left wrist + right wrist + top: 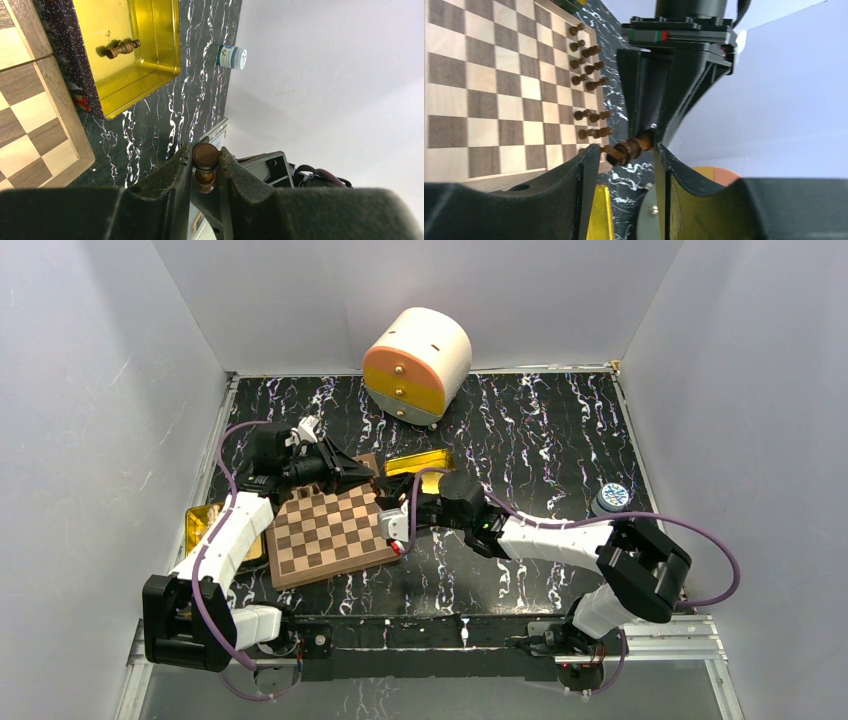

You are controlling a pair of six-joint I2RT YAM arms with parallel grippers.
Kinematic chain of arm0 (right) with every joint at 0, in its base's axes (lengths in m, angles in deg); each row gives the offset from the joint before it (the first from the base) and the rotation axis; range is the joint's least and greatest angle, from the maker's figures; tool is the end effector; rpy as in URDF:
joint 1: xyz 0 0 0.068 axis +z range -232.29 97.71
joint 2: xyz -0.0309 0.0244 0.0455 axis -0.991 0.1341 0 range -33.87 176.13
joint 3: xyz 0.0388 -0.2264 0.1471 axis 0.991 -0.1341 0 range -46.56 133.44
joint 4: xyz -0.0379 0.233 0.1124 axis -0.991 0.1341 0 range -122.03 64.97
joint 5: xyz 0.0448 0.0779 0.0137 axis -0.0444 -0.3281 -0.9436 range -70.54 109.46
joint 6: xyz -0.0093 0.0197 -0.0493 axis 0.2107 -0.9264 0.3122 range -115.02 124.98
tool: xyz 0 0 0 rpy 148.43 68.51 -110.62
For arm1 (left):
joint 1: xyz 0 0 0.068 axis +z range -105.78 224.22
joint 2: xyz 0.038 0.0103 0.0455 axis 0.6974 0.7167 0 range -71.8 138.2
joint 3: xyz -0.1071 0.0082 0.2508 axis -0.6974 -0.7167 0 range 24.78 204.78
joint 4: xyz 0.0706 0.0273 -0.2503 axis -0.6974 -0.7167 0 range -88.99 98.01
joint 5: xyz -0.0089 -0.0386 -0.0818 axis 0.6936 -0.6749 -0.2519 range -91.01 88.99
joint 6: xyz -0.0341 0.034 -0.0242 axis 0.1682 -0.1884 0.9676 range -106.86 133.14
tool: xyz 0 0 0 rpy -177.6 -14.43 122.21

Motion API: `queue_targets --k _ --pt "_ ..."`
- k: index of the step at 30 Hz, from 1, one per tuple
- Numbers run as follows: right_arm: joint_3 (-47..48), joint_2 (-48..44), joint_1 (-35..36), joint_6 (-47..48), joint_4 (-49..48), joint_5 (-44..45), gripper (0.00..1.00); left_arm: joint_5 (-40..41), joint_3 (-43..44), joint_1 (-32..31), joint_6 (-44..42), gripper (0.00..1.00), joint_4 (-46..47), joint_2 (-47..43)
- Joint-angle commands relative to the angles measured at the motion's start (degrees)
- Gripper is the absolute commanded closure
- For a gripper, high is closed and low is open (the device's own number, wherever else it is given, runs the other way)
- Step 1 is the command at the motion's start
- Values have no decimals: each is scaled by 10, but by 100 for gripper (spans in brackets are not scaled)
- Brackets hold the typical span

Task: Set up the chess pieces on the board
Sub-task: Pick up the chess piece from the storage box.

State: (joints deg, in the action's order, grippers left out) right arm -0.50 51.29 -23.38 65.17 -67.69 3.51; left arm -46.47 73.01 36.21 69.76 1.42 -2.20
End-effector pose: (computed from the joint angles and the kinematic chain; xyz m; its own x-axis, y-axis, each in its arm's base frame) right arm 0.1640 0.2909 0.2621 0.8220 -0.2525 -0.5105 -0.5066 0.0854 -0.8579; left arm 0.2593 -0.0621 0.2812 -0.8576 -0.4709 -0.2069 0.0090 0.3885 -0.9214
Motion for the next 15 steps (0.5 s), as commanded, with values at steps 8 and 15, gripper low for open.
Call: queue_targets --k 8,15 --pt "-11 9 8 46 -121 30 68 -9 -18 -2 11 89 -11 -35" --pt "-24 5 10 -2 -141 9 91 10 -18 -2 6 63 -12 -44"
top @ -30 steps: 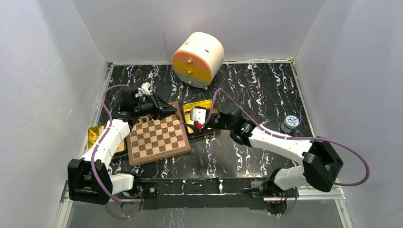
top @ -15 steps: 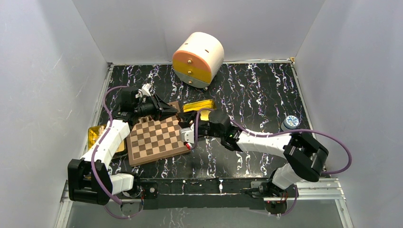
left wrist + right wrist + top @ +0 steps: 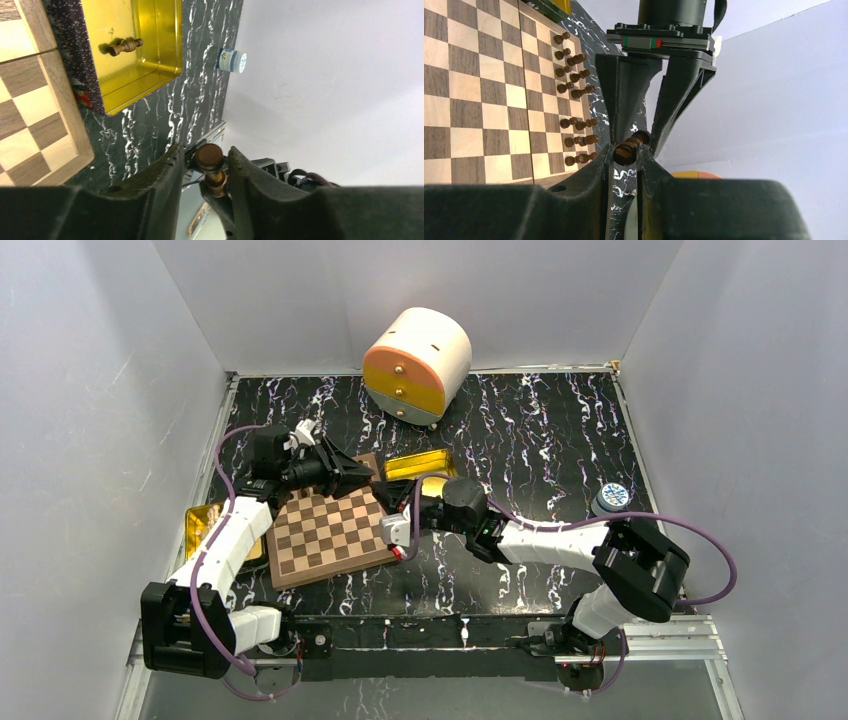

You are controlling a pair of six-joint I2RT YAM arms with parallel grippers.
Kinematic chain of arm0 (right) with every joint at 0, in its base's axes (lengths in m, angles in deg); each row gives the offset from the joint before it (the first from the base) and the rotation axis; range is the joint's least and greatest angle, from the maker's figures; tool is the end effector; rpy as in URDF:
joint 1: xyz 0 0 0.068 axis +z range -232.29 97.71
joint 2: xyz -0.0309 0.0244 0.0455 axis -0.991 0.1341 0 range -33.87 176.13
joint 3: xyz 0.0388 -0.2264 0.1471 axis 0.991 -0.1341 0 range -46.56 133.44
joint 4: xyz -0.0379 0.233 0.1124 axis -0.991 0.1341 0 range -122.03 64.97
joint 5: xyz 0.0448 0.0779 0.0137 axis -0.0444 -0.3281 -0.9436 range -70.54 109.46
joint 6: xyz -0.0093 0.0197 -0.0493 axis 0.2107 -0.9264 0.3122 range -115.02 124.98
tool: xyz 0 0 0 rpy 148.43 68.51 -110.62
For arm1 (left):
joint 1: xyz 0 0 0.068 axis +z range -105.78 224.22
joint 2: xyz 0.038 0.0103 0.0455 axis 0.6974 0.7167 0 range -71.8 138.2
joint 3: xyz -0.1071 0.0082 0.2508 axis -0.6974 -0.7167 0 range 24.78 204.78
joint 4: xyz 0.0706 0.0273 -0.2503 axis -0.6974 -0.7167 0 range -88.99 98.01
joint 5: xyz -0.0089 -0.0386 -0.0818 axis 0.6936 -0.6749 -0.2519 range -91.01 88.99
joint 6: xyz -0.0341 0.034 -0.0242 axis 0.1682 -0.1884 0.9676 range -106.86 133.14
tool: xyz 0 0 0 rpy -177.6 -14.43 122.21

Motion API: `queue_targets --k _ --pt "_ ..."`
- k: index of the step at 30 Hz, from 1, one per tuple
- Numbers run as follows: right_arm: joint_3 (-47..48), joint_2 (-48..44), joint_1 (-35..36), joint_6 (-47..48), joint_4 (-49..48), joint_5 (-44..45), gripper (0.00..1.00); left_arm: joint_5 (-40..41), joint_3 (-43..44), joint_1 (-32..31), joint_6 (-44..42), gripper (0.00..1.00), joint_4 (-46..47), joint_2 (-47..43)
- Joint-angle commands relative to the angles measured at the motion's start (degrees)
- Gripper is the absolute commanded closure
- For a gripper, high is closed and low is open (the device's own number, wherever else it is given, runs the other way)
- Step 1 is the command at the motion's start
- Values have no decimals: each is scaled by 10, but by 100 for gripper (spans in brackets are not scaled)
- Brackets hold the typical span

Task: Set up the chess pieces on the board
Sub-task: Pick up the chess piece from the storage box, then place the chess piece on the chessboard.

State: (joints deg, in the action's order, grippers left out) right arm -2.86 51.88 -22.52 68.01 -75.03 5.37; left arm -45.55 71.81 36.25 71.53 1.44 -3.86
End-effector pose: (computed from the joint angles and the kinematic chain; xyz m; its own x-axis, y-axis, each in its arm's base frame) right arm 0.1593 0.2904 0.2590 0.8599 -0.2413 -0.4498 -0.4282 0.1388 -0.8930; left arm 0.2533 -0.0607 0.2810 -0.8484 -0.4943 -0.1894 -0.0145 0.3793 -0.9252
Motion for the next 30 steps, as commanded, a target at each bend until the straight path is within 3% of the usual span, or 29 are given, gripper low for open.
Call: queue_targets --k 1,4,11,15,18,24,30 --pt "0 -1 1 -44 -67 -7 93 10 -4 -2 -16 56 -16 -30" --pt "5 -5 4 -114 -61 14 97 50 25 -2 -73 46 -49 -31" --pt "80 -22 4 -338 104 94 96 282 107 -2 -239 37 -168 -35" --pt "160 -1 4 -482 225 158 96 415 149 -2 -307 36 -198 -47" --pt "204 29 4 -544 296 156 96 489 172 -2 -338 36 -211 -73" --pt "300 120 4 -633 401 165 96 535 168 -2 -377 35 -206 -164" --pt "427 219 4 -716 520 169 93 524 161 -2 -393 36 -220 -200"
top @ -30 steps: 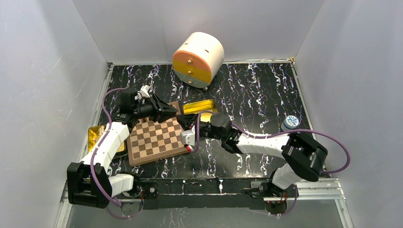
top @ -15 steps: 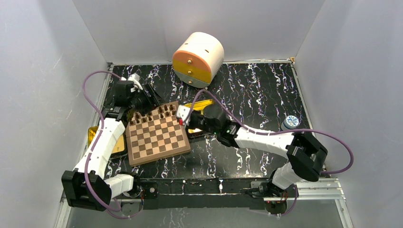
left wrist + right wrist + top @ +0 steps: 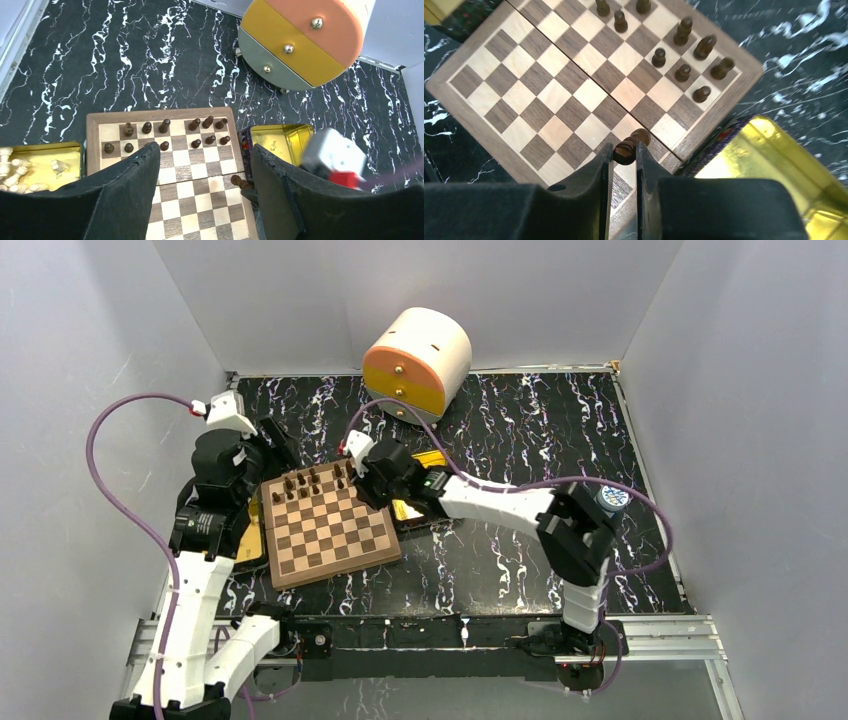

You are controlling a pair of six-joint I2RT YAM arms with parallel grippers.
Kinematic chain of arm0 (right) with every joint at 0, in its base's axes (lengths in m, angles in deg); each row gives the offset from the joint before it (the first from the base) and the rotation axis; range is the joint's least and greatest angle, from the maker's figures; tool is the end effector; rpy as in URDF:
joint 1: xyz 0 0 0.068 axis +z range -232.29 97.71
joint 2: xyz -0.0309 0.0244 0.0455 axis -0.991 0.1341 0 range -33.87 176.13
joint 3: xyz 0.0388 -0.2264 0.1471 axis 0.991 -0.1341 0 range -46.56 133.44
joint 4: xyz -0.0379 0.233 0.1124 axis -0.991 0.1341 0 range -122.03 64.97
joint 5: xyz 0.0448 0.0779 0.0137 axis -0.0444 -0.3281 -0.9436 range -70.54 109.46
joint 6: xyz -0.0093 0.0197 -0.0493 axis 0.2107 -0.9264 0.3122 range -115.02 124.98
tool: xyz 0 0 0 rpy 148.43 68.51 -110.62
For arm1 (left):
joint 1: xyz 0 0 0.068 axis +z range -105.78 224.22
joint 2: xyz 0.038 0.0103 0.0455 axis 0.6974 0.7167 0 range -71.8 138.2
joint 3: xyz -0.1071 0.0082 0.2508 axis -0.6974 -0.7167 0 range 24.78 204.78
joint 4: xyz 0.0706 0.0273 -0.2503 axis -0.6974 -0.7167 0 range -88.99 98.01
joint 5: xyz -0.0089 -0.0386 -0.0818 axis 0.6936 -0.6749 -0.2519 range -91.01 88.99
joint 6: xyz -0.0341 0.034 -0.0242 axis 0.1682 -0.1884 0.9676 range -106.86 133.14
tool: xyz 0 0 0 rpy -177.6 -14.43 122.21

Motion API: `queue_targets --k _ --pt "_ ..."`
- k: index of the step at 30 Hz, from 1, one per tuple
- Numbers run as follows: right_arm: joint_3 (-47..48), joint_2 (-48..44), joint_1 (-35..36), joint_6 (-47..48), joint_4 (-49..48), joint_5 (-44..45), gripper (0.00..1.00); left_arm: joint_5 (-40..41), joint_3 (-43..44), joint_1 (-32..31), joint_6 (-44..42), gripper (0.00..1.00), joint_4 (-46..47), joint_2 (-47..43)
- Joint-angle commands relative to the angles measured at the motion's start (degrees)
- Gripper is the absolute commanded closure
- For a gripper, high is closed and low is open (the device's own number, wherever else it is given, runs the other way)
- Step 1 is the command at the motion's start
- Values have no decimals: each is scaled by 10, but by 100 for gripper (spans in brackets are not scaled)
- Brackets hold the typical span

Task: Set up the chess pieces on the board
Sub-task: Place the chess piece on the chessboard.

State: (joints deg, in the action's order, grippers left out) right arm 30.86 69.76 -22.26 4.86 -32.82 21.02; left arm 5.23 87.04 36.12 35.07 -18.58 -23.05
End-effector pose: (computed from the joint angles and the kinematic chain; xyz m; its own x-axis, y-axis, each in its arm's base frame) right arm 0.2144 0.3699 0.2687 -0.2161 -0.3707 -0.9033 -0.8533 0.5214 -0.0098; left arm 0.1755 -0.0211 0.4028 -0.2209 -0.3436 -0.9128 -0.0511 0.9387 -0.3410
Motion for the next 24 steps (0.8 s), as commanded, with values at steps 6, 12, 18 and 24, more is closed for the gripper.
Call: queue_targets --k 6,12,18,24 --pt "133 93 1 -111 126 12 93 15 4 -1 -39 36 -30 -18" --pt "107 101 1 -117 87 21 91 3 -5 -1 -43 36 -28 -23" --pt "121 124 2 -118 99 25 84 -29 -2 -1 -44 36 -27 -23" --pt "126 121 1 -122 101 19 73 -52 1 -1 -44 37 -27 -16"
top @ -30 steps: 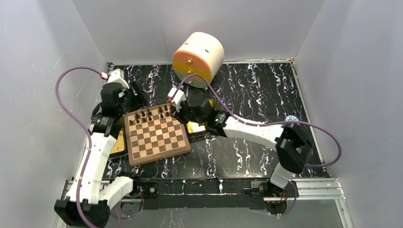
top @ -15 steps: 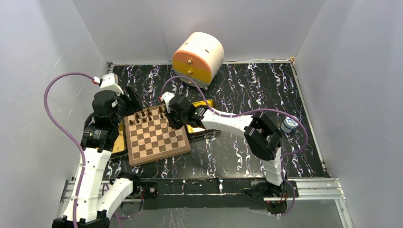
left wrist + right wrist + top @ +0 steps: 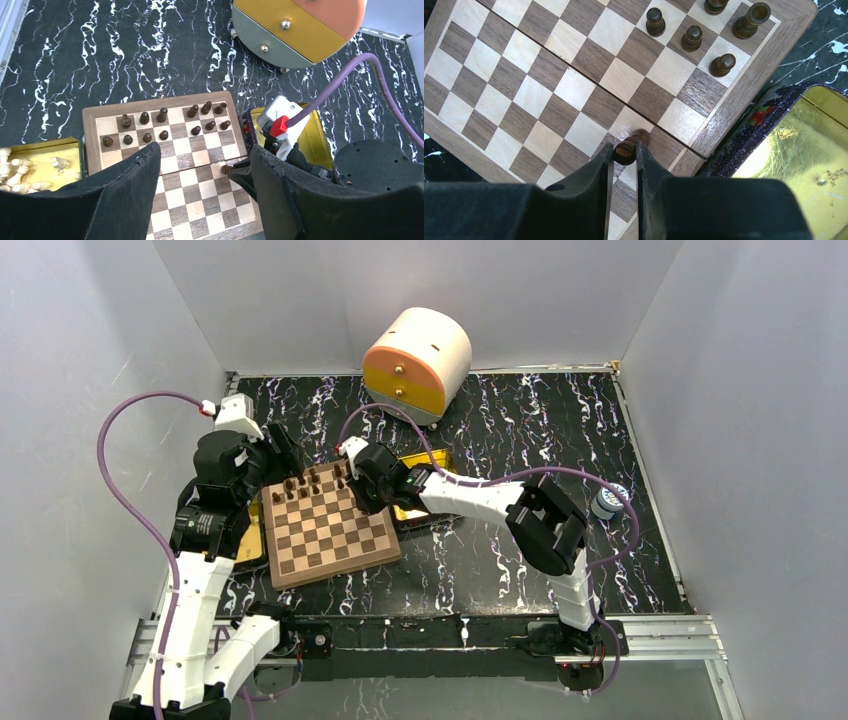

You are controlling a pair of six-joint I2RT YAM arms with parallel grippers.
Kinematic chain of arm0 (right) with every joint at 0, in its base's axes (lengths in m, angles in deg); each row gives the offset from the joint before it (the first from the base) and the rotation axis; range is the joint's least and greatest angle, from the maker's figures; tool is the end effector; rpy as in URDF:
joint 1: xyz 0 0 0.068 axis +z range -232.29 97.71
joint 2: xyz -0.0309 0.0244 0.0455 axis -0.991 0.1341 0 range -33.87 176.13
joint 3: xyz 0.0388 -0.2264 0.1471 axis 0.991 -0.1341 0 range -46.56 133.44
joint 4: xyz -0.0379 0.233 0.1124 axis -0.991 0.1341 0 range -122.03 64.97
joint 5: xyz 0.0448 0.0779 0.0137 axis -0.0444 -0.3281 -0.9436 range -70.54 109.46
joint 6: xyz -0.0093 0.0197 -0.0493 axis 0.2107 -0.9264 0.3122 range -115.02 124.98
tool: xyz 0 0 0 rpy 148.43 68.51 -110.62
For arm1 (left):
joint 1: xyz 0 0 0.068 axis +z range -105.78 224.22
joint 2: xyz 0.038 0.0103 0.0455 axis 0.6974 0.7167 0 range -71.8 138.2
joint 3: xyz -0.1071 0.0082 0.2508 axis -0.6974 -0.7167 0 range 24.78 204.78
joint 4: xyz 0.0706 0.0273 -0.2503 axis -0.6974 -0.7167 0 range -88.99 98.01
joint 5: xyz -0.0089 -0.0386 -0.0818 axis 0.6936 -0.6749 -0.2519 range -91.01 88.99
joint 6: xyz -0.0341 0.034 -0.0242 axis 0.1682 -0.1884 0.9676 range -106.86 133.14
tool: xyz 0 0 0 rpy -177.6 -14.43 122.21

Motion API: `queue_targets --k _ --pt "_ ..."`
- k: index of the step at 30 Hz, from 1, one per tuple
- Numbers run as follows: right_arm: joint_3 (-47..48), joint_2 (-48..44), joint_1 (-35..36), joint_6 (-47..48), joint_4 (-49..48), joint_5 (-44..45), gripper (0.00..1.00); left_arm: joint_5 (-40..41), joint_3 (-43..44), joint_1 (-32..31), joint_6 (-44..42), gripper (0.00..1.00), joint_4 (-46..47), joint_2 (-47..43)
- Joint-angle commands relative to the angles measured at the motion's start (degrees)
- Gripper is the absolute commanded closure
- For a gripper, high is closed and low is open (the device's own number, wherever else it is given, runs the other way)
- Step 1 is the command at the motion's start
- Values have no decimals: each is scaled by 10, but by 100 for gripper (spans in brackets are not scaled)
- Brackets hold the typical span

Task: Set up the chess pieces on the board
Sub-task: Place the chess piece on the chessboard.

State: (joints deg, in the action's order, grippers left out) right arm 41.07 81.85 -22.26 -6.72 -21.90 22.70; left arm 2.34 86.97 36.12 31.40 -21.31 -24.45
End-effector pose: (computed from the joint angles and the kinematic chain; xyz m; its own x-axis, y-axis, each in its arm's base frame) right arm 0.2341 0.4018 0.2212 -0.4734 -0.4158 -0.7765 -0.7626 0.6347 0.1251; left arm 0.1673 -0.0217 0.4011 -0.2616 -0.2788 -0.9241 0.0027 0.9572 -0.2895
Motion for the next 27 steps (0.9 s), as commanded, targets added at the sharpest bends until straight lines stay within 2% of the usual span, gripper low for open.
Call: queue_targets --k 1,12,16,25,27 --pt "27 -1 1 -7 -6 3 71 -26 1 -1 -7 37 0 -1" --pt "-12 -93 -3 -15 -7 13 40 -71 14 -1 -1 37 -18 26" --pt "-65 -144 -4 -17 -20 28 27 -96 21 -1 -1 37 -33 52" --pt "-198 -268 -4 -21 -42 73 13 -161 19 -1 -13 38 -85 163" --pt "-214 -289 -4 -28 -35 77 5 -170 16 -2 -13 39 -88 187"
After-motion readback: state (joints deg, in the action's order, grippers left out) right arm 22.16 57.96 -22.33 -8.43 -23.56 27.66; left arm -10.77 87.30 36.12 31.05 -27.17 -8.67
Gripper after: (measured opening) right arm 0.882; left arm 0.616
